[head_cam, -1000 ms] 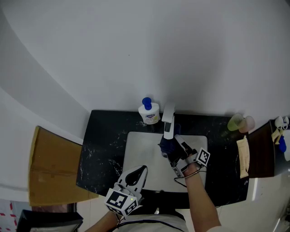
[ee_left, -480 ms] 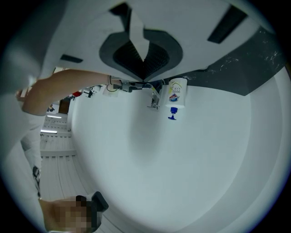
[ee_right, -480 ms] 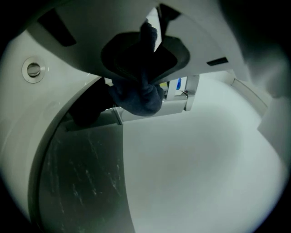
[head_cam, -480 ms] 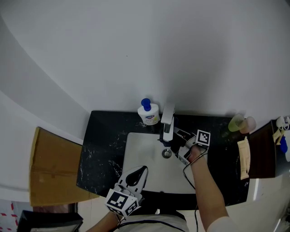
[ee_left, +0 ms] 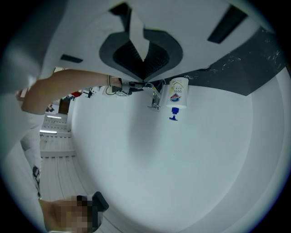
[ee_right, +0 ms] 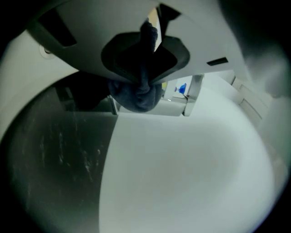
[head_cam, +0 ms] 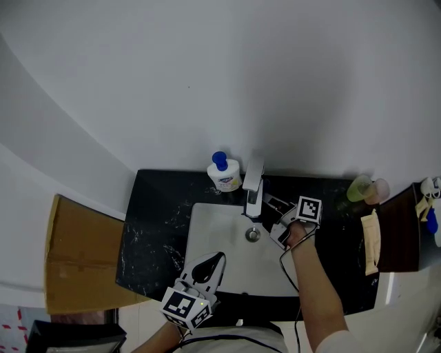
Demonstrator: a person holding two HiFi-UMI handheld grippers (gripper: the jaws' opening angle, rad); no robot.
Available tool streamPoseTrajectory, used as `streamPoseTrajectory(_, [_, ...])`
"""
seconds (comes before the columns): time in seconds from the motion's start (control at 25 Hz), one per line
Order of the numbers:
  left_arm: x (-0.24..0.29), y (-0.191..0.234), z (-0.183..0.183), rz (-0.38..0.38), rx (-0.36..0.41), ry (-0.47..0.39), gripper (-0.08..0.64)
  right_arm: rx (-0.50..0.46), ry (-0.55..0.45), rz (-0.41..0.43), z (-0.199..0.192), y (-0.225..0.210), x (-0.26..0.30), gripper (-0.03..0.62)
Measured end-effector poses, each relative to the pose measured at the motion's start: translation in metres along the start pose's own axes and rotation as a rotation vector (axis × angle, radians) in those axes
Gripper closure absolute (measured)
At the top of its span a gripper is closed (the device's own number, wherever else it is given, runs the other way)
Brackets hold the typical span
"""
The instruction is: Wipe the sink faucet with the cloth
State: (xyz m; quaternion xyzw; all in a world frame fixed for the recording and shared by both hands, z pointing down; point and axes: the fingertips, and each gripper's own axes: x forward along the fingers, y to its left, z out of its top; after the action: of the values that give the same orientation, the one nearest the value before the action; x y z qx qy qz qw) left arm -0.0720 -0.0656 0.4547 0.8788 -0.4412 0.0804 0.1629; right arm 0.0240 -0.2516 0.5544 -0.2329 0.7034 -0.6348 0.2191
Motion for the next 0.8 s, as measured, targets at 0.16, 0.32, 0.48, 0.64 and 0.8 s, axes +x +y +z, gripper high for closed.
streamPoseTrajectory(0.16, [-0.002,0.004,-0.003,0.012,-0.007,0.006,0.558,-0.056,-0.099,0.017,0.039,0.015,-0.011,0.545])
streamPoseTrajectory(0.32, [-0.002,0.003,-0.005,0.014,-0.008,0.01,0.558,-0.117,-0.026,-0.041,0.034,0.01,-0.003,0.545])
streamPoseTrajectory(0.48, [0.0,0.003,-0.003,0.013,-0.006,0.007,0.558,-0.06,0.06,-0.03,-0.003,-0.004,-0.001,0.545])
streamPoseTrajectory(0.64, [0.003,0.001,0.0,0.01,-0.003,0.002,0.558,-0.064,0.199,0.018,-0.046,-0.004,0.012,0.545])
streamPoseTrajectory(0.8, [0.002,0.001,0.0,0.008,-0.002,0.003,0.558,-0.096,0.178,0.005,-0.038,0.001,0.021,0.545])
